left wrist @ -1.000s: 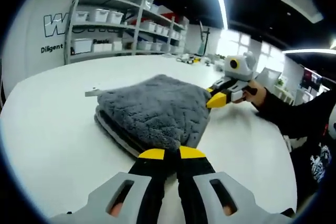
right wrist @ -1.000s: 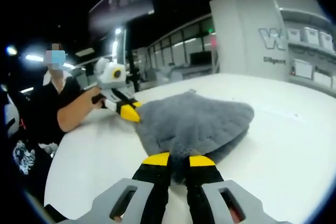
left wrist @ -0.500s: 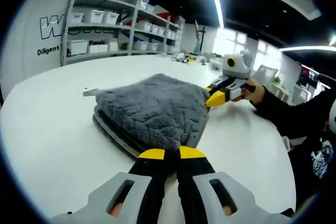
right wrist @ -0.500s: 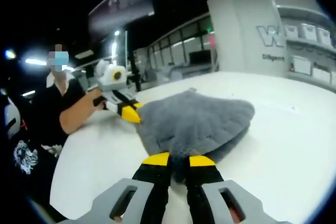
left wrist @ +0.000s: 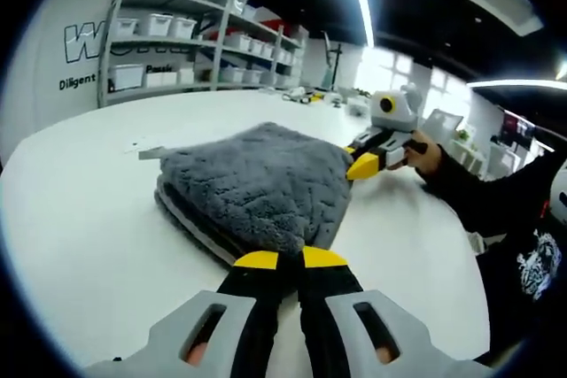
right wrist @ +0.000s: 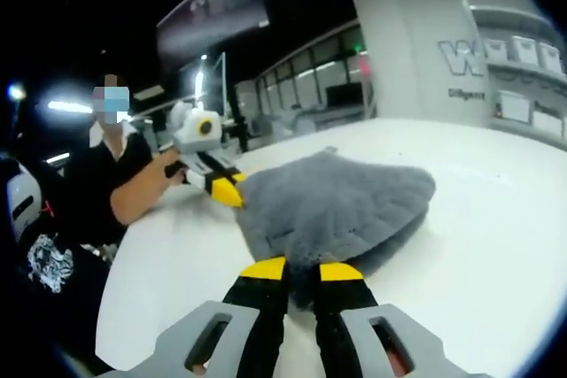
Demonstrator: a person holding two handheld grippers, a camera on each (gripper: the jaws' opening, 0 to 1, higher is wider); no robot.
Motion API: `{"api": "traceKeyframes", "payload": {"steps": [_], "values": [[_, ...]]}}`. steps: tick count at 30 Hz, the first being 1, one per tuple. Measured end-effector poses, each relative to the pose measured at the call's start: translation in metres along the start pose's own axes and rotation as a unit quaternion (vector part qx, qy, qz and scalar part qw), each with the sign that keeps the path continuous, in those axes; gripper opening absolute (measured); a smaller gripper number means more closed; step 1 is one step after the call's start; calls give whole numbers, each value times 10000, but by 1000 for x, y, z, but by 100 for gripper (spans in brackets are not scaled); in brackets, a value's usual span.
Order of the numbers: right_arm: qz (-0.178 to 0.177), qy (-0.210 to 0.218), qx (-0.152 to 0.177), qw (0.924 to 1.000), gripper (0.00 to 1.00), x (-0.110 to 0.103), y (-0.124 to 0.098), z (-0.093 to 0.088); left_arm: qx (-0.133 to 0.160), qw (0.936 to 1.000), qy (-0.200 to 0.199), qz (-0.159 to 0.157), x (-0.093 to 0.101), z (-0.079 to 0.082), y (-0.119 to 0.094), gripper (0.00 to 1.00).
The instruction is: Open the folded towel by lifting each exposed corner and separating the folded layers until the towel lies flat within the target outline without major curled edges
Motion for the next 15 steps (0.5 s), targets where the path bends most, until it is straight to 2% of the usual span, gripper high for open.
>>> {"api": "traceKeyframes", "payload": {"steps": [15], "values": [[274,62,-126,9995,6,-13,-6,-6,-156,9995,-58,-269,14,-6,-6,5]]}}
Point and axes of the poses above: the point that each gripper's makers call its tool centre point, and the gripper's own axes: y roughly forward along the fingers, x roughly to its right, z roughly out of its top, the point moved 2 cm from there along -y, roughly backward along the fingers, and after that the axes turned 2 degrees about z, right-handed, at the moved point
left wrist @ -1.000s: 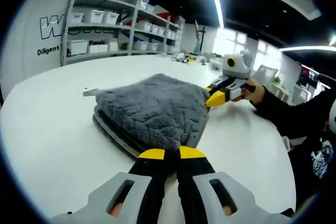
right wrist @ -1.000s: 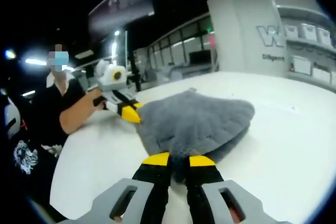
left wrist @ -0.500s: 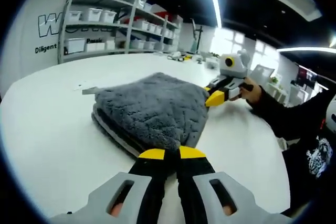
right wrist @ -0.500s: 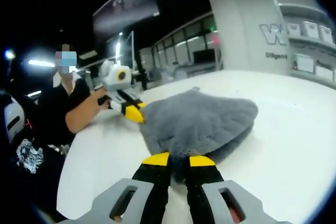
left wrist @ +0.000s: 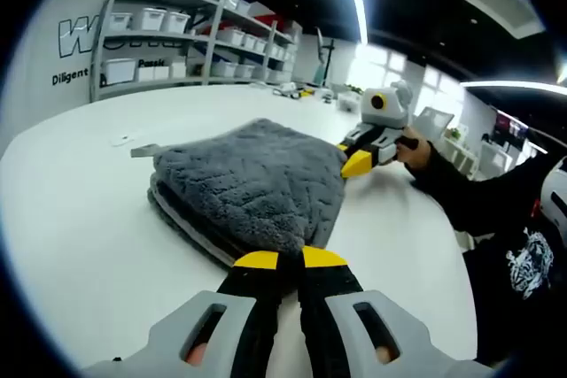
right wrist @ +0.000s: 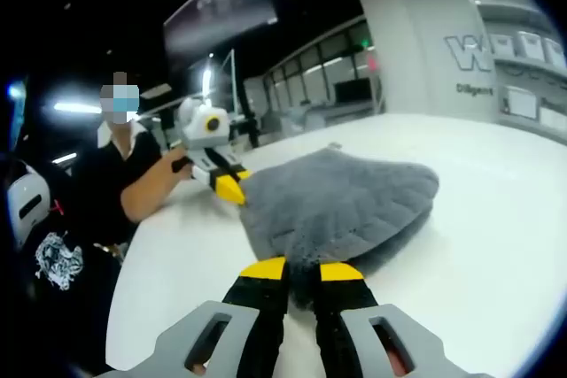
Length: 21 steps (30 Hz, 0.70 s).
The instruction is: Open the folded towel by lifting each exposed corner and separating the folded layers until the towel lies flat within the target outline without major curled edges
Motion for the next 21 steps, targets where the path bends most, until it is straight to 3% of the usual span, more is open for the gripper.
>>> {"api": "traceKeyframes", "payload": {"steps": [21], "values": [[120,21,-157,9998,3,-10,-7,-5,-206,9994,-65,-258,13,-4,-1,4]]}}
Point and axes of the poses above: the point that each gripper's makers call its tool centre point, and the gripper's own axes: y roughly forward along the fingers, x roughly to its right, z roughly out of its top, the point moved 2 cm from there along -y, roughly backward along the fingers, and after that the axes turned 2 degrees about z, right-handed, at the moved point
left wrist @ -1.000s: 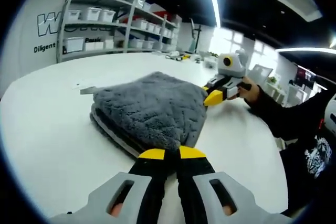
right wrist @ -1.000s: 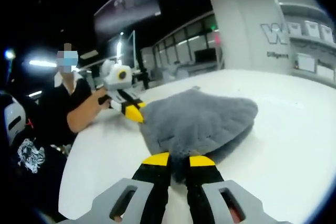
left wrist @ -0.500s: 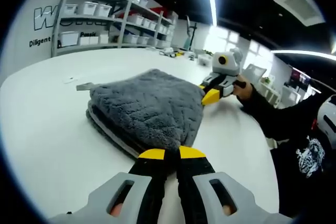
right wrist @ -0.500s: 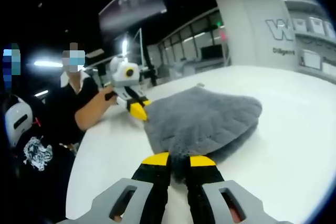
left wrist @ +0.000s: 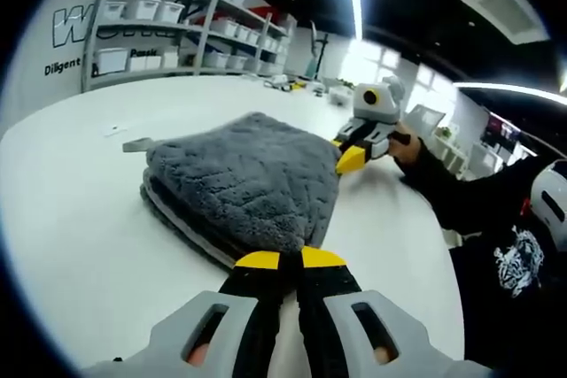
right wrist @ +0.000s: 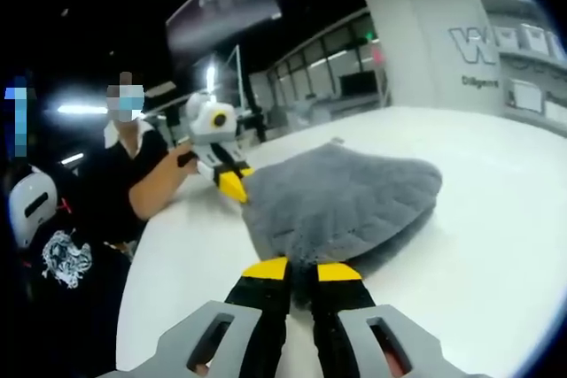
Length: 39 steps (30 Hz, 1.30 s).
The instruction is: Open the folded towel by lifting each exposed corner and separating the folded layers until the towel lies flat within the target outline without major curled edges
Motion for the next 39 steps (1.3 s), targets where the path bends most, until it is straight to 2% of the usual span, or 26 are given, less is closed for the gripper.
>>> {"api": "traceKeyframes", "payload": {"steps": [6,16,18,19,22,31,39], "values": [[67,241,3,9997,2,-1,-1,-1,-23,10000,-6,-38,2,-1,0,3],[144,288,-27,9995,3,-3,-1,-3,-34,10000,-6,-90,3,-2,-1,4],[147,10,12,9999,5,-3,-2,-2,136,9992,376,-63,1,1,0,6],[185,28,-1,9998,6,-5,-2,-4,137,9981,598,-94,2,-1,-1,7],[214,-138,25,9997,9,-4,-3,-4,149,9986,497,-113,1,-1,-4,9],[312,-86,42,9995,17,-5,-5,-4,167,9987,443,-196,2,-2,-6,10],[259,-21,32,9997,5,-4,-8,-4,121,9990,321,-271,7,-2,-4,6]]}}
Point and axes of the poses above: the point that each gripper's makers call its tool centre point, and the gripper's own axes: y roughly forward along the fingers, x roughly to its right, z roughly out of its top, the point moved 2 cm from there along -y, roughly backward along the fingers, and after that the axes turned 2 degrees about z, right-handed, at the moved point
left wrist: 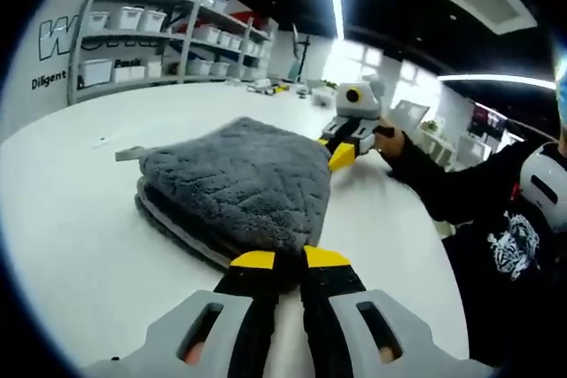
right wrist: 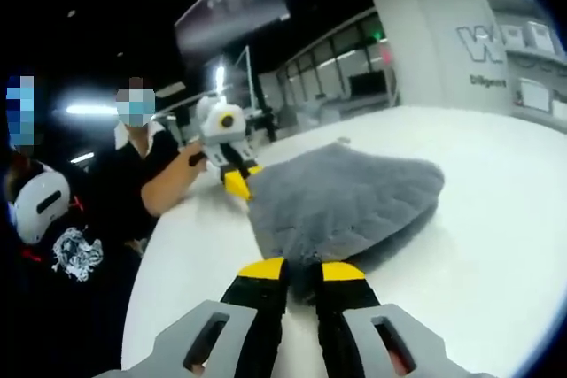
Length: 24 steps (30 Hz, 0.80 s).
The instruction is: Open the folded towel by lifting each exposed corner and separating the folded layers until the towel lies flat within the target outline without major curled edges
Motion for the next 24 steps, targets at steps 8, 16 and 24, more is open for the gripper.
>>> {"api": "traceKeyframes", "payload": {"steps": [8,16,24], "values": [[19,-5,0,10000,3,0,-2,1,-5,10000,53,-32,3,2,-1,4],[80,93,-22,9999,2,-1,-3,1,-49,9999,22,-141,7,1,-1,4],[89,130,-20,9999,2,-1,-2,1,-54,9999,-14,-150,6,0,-1,4]]}}
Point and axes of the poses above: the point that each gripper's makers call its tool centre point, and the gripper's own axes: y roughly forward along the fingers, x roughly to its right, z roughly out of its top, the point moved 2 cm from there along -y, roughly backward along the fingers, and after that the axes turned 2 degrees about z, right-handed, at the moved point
